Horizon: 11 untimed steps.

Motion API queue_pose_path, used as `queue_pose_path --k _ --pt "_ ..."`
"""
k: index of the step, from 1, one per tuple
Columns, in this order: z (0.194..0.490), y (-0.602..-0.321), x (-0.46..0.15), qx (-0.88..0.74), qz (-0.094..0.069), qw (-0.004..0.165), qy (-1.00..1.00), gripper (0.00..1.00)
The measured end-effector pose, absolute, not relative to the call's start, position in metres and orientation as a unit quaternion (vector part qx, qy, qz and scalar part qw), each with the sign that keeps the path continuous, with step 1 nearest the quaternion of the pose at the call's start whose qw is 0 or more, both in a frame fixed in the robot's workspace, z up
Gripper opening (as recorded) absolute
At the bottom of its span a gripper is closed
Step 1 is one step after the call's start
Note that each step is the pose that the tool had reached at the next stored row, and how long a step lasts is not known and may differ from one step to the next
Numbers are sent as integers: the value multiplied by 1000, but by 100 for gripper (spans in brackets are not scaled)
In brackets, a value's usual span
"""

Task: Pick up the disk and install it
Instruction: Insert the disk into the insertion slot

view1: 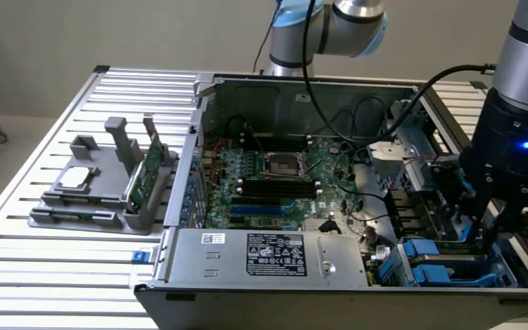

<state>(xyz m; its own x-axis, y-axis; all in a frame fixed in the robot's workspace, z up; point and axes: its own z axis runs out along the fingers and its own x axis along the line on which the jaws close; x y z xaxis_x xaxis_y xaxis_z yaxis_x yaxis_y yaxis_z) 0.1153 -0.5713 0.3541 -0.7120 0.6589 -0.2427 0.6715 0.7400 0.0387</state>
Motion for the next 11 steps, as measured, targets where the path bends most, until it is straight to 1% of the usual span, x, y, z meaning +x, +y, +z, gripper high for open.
queue_pose_path --k 6,11 --pt "363 -572 122 360 -25 108 926 21" --pt "364 -575 129 360 -27 104 927 21"
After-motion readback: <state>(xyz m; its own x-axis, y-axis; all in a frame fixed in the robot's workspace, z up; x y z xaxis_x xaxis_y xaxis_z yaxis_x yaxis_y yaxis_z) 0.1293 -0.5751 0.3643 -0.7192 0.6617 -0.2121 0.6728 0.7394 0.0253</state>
